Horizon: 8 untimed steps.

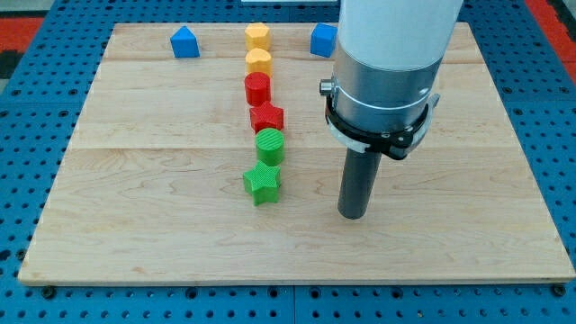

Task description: Slightly move the blue cube diagonal to the top right of the yellow heart

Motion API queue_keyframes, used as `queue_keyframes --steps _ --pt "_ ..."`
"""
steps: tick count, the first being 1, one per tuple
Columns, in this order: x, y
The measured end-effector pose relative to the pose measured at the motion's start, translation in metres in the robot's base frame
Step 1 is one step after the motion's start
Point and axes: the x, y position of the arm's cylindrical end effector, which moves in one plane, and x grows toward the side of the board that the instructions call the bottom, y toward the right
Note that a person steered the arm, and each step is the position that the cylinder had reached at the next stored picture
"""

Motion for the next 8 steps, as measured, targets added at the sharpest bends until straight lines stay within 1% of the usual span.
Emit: queue_keyframes --steps 3,4,5,6,7,8 --pt "0.0 0.001" --pt "-0.003 -0.007" --pt "-0.007 -0.06" --pt "-0.018 -0.024" --pt "-0.05 0.023" --pt "-0.061 0.032"
